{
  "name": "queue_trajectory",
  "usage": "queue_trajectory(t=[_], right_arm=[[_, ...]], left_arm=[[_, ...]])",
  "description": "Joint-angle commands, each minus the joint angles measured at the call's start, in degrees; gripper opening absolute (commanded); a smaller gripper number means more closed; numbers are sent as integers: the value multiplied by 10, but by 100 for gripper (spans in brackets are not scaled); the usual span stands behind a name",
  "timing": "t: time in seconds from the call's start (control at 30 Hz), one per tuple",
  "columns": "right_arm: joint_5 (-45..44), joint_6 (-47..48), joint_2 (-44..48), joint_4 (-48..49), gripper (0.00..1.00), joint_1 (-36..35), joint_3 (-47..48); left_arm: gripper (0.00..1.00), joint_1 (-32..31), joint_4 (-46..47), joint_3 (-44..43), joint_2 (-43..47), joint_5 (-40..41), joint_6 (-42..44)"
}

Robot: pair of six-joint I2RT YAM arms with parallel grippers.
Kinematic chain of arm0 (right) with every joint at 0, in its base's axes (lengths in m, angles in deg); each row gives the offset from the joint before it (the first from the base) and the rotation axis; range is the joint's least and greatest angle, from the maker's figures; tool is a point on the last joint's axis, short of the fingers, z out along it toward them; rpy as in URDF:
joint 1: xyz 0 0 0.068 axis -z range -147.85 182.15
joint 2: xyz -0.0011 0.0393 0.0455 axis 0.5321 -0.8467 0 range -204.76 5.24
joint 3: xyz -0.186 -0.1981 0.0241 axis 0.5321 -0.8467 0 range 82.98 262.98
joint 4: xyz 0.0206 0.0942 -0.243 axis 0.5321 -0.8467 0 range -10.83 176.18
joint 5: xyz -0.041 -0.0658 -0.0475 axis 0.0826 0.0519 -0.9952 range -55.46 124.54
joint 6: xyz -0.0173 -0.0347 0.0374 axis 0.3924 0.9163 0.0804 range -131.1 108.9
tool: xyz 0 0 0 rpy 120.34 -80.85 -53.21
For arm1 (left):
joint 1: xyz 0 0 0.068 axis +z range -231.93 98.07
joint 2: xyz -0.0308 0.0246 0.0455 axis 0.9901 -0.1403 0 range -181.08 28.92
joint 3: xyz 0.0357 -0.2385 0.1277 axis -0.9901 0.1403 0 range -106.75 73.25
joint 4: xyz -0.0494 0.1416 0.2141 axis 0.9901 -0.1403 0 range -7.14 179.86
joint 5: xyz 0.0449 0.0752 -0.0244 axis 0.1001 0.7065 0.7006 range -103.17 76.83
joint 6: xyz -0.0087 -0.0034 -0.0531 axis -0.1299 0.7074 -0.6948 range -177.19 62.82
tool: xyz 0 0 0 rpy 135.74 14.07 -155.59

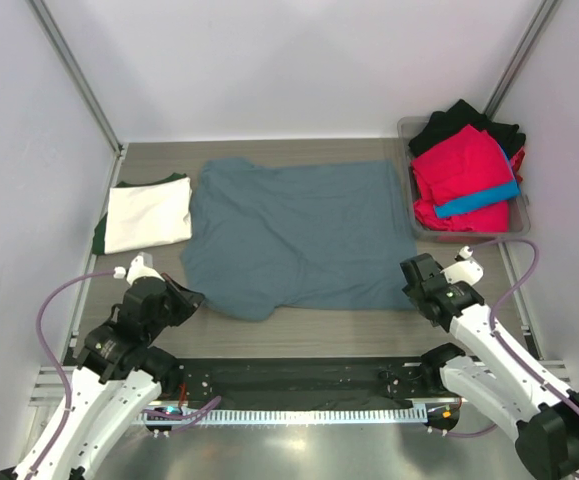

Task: Fold and stack the t-shirts
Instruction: Flatten the tshirt out, then reset both grippers

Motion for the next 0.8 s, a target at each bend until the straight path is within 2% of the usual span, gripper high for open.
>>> queue_trajectory(t=[0.0, 0.17, 0.43, 0.5, 0.53, 0.57, 0.77], right_arm=[[-3, -23, -22, 27, 55, 3, -12], [19, -45, -49, 72, 52, 3, -44], [-12, -62, -86, 87, 47, 3, -49], [-14, -72, -87, 88, 43, 3, -56], [-16, -71, -87, 88, 40, 3, -56], [-17, -74, -79, 88, 29, 3, -58], [-19, -75, -27, 83, 1, 3, -66]], left_arm=[[0, -1, -16, -28, 16, 56, -15], [0, -1, -16, -29, 16, 57, -14], [0, -1, -21, -36, 17, 51, -13], [0, -1, -24, -37, 17, 50, -13], [0, -1, -25, -38, 17, 50, -13], [0, -1, -24, -38, 17, 45, -14], [0, -1, -20, -35, -6, 16, -16]])
